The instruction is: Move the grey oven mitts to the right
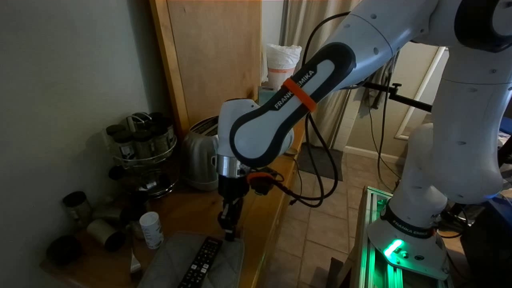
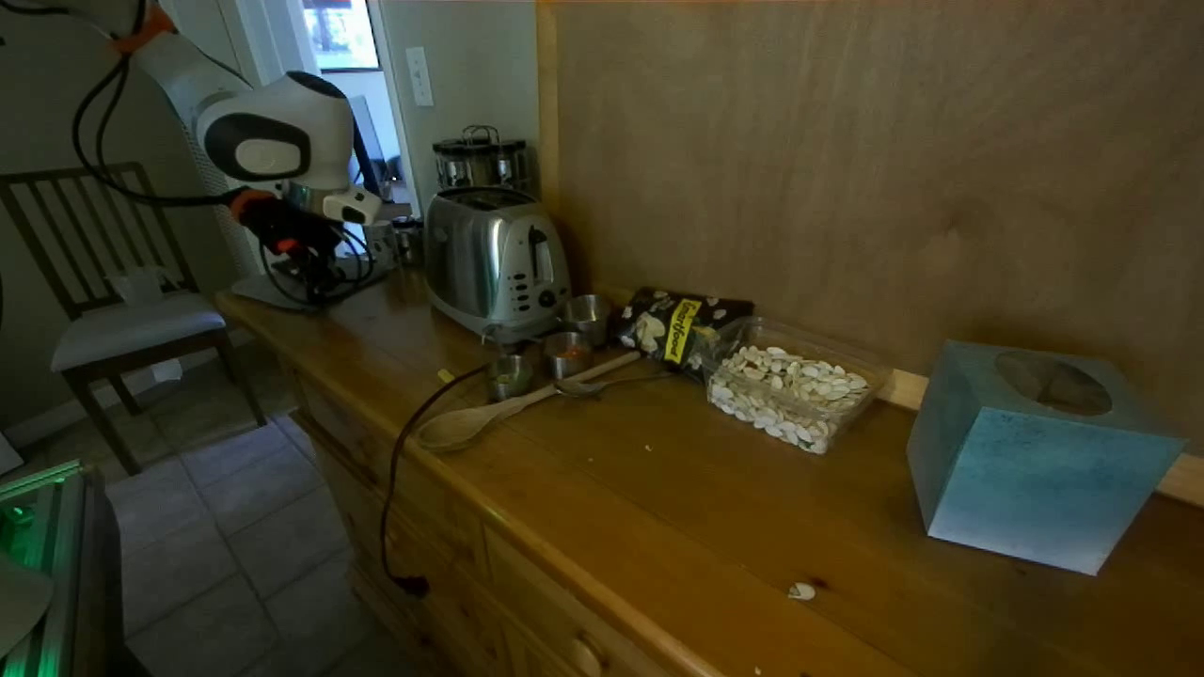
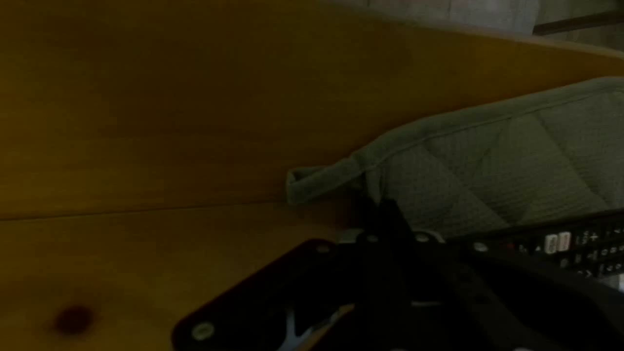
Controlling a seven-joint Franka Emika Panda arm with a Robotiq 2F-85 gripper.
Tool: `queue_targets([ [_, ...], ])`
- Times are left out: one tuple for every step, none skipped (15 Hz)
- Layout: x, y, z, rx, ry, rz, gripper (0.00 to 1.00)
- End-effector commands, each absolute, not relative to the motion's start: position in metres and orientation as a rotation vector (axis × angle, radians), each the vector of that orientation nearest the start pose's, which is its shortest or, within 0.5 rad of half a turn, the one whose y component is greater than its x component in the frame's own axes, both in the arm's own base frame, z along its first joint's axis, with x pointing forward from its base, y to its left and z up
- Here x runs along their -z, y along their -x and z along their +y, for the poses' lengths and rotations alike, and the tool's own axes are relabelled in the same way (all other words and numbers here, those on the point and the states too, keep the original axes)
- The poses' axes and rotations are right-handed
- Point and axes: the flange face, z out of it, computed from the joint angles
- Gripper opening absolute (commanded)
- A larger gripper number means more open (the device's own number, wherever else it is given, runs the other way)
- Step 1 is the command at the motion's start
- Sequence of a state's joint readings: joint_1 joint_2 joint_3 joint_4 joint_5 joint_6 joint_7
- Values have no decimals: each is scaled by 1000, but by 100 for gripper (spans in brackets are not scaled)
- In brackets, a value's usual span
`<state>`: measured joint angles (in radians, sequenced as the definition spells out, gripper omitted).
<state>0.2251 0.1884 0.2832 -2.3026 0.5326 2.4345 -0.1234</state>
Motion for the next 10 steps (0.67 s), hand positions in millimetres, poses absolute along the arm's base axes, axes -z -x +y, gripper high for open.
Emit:
queue_targets([
  [-272,-449,235,-161,2771,-202,1],
  [-272,-449,231,-164,2775,-173,1],
  [-273,-449,227,-159,2779,-153,1],
  [-273,-449,222,-161,2785,-131,1],
  [-275,-448,217,-157,2789,-113,1],
  [-276,-447,212,-155,2795,-92,1],
  [-278,-445,205,-151,2809,-81,1],
  [-279,-444,200,-152,2816,-61,1],
  [-281,-443,194,-149,2824,-43,1],
  [-283,-442,188,-144,2827,-34,1],
])
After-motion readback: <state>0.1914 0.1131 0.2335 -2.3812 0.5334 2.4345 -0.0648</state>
